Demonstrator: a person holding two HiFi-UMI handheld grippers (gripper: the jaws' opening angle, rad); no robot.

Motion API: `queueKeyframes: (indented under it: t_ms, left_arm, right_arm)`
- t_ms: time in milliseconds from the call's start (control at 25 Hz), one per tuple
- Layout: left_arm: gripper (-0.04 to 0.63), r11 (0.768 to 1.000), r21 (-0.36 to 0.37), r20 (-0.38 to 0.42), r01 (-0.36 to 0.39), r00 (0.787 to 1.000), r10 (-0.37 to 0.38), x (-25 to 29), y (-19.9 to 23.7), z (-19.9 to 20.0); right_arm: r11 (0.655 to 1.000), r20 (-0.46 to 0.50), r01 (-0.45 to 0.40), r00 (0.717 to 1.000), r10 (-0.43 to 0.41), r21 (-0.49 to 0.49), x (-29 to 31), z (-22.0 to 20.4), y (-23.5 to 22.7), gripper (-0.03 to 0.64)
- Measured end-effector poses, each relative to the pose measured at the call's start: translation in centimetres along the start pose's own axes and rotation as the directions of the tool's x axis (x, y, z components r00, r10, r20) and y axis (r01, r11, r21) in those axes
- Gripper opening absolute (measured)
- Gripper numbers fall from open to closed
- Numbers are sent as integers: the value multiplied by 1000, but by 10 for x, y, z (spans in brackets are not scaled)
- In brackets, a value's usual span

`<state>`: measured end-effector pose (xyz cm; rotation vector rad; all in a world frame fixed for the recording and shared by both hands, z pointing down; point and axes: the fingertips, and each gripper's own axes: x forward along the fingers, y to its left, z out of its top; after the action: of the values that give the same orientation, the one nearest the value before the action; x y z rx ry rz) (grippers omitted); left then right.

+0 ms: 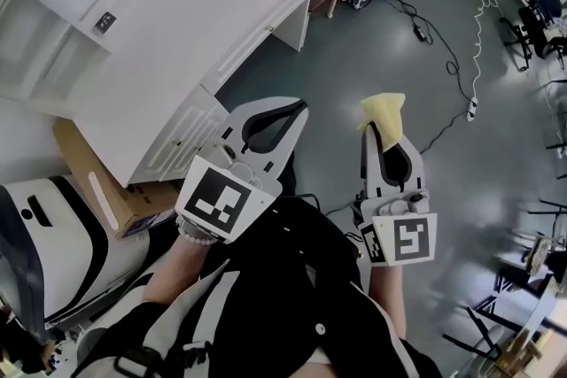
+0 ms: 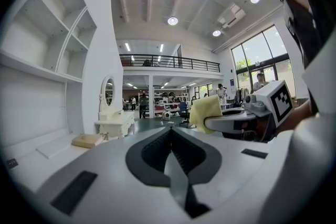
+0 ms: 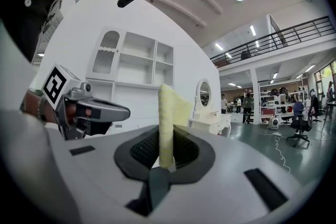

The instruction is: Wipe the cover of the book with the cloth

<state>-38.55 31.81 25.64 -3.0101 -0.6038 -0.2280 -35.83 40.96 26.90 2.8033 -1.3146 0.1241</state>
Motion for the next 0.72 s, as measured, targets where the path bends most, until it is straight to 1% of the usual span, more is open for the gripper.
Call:
queueKeyframes:
  t_ms: [160,320,600,720]
  left_arm:
    - [-2,1000,0,11,23,1000,-23,17,4,4]
    - [-3,999,-6,21,35,999,-35,40,17,5]
    - [-3,998,-25,21,60,998,-60,92,57,4]
    - [-3,997,-25,22,67,998,-67,119,79,12]
  right_arm:
    - [1000,-4,23,1000,-23,-3,8,-1,-13,32]
    - [999,-9,32,999,-32,-19,26,1,-28,32]
    - [997,-9,52,999,-52,-52,82,8,-64,32]
    - [997,-8,55,998,-56,-58,108,16,-82,32]
